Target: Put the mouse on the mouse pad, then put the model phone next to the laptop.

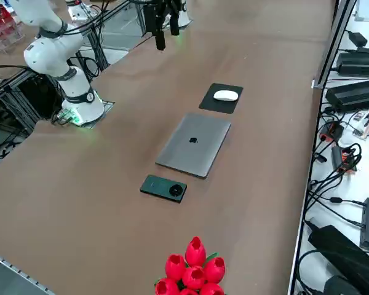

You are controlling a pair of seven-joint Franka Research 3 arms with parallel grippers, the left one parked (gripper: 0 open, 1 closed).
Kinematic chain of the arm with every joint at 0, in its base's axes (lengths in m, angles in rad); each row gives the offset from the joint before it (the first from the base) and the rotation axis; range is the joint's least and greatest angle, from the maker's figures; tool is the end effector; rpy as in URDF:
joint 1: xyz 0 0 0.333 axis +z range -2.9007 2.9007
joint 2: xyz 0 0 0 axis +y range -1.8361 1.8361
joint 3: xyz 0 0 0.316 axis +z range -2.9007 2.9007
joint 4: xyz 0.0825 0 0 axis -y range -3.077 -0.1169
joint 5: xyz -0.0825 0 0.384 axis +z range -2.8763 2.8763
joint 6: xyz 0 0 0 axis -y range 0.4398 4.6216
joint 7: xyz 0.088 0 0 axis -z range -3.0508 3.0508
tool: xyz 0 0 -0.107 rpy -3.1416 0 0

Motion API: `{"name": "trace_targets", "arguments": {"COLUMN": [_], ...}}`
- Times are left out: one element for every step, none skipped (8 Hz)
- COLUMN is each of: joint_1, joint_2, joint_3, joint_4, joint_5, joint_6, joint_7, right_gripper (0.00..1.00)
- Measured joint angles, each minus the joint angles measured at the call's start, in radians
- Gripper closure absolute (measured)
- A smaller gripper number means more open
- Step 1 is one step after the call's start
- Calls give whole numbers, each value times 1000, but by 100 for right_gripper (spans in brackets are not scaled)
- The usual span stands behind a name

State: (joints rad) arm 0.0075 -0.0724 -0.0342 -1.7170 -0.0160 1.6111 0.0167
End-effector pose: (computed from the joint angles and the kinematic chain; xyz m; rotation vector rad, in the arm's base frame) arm 0.5326 -0.0165 0.5982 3.1271 -0.0662 -0.0526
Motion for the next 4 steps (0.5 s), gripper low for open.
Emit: {"name": "trace_targets", "arguments": {"joint_1": [-4,-18,-31,-36], "joint_2": [0,0,0,0], "joint_3": [5,4,3,3], "joint_4": [1,3,4,4], "joint_5": [3,18,34,37], "joint_6": [0,0,1,2], "joint_7": [2,2,2,2], "right_gripper": [0,0,0,0]}}
